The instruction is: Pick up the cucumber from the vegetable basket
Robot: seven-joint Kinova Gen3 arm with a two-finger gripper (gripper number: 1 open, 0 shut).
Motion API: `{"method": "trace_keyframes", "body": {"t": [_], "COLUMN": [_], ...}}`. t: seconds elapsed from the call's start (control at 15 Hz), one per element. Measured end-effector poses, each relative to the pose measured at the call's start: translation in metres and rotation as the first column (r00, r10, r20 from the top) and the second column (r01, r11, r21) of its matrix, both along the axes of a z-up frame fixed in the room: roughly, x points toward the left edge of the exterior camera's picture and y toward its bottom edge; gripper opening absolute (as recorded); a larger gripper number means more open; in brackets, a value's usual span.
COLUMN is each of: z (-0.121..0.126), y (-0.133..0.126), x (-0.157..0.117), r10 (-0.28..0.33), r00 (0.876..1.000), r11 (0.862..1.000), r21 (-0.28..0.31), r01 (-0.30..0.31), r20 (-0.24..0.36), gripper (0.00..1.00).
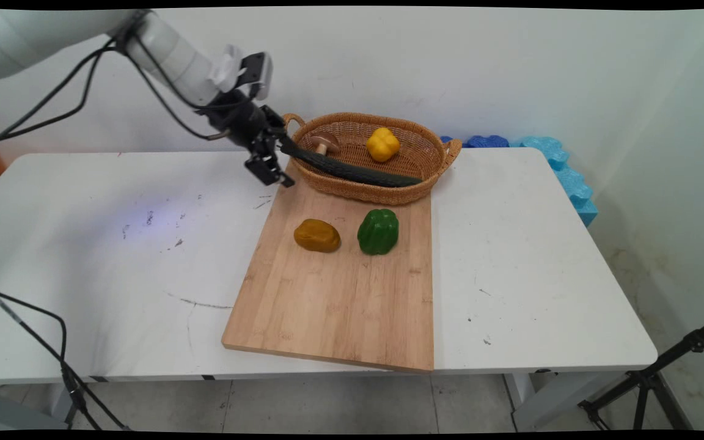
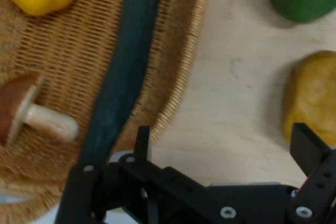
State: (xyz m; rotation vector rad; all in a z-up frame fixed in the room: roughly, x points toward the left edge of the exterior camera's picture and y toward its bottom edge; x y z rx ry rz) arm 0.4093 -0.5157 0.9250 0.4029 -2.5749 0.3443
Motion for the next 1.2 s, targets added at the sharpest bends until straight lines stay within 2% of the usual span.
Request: {"method": "trace_keyframes", "body": {"t": [0.4,1.2], "z": [-0.014,-0.044], "y": [-0.043,-0.093], "x": [-0.026,-0.058], "r10": [0.001,-0.001], "r00": [0.999,0.997], "r11": [0.999,0.999], "r21": [-0.032,-0.05], "r01": [0.0,0.005], "r20": [0.032,0.08], "gripper": [1.0,1.0]}}
